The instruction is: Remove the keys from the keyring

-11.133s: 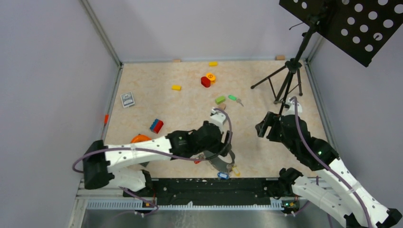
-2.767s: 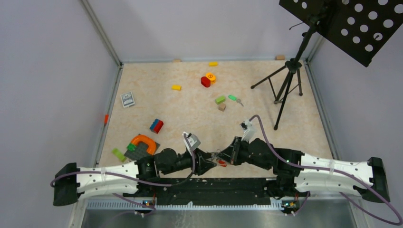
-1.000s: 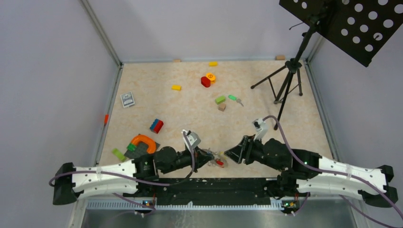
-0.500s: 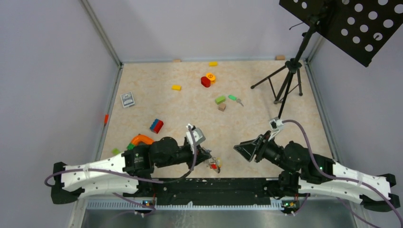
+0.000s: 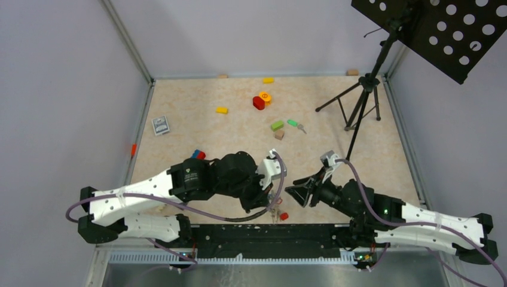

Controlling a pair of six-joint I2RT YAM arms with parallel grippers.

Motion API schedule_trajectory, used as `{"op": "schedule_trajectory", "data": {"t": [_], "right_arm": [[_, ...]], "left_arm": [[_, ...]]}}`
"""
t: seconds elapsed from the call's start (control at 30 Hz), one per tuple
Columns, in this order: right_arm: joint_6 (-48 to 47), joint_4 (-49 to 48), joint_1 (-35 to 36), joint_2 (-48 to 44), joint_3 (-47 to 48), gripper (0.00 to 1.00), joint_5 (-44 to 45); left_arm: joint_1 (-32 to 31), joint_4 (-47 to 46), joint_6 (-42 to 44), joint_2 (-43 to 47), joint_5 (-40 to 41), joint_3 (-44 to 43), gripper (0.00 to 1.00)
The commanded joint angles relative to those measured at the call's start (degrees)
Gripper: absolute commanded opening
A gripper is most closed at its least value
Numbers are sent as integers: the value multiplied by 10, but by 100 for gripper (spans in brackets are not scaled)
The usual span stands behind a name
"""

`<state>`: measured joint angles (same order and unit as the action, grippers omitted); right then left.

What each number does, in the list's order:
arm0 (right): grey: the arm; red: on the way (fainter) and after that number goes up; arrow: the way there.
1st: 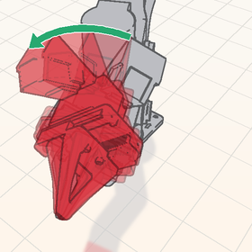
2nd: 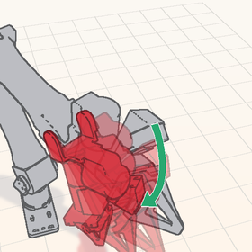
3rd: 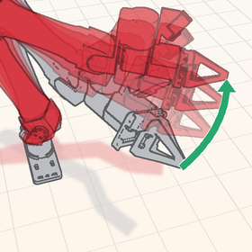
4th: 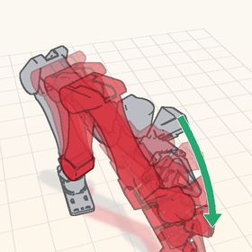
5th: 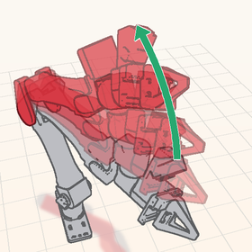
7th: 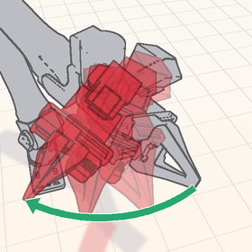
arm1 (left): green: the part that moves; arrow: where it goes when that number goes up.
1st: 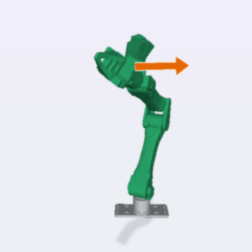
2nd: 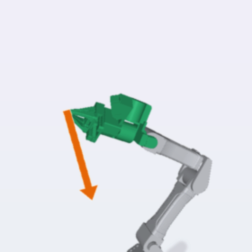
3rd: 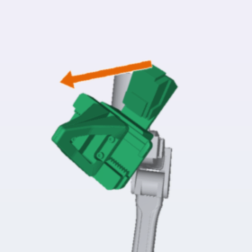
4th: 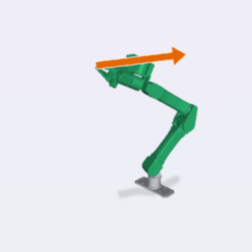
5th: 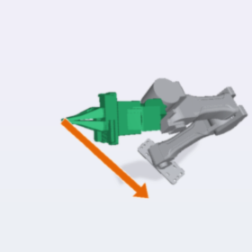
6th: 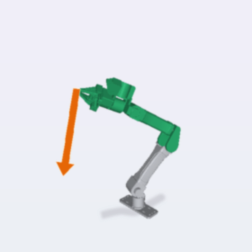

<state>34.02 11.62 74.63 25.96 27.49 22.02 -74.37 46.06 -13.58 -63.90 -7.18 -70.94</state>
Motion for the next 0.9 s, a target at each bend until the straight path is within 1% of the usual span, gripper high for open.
{"op": "schedule_trajectory", "data": {"t": [0.0, 0.1, 0.23, 0.33, 0.47, 0.6, 0.7, 0.87], "right_arm": [[-51, -103, 5, -1, -37, 48, -52], [-73, -170, 5, -1, -71, 47, -83], [-101, -226, 5, -3, -95, 47, -116], [-117, -243, 5, -6, -101, 47, -139], [-131, -272, 5, -7, -111, 46, -195], [-148, -315, 5, -7, -132, 42, -256], [-168, -330, 5, -6, -137, 39, -289], [-202, -348, 5, -6, -140, 38, -323]], "left_arm": [[1, 84, -7, -3, -48, -42, 0], [1, 122, -3, -13, -47, -59, 0], [1, 171, 26, -38, -76, -90, 0], [1, 192, 47, -52, -81, -104, 0], [1, 221, 69, -69, -69, -123, 0], [1, 250, 97, -87, -67, -149, 0], [1, 259, 115, -93, -70, -162, 0], [1, 263, 131, -95, -63, -181, 0]]}}
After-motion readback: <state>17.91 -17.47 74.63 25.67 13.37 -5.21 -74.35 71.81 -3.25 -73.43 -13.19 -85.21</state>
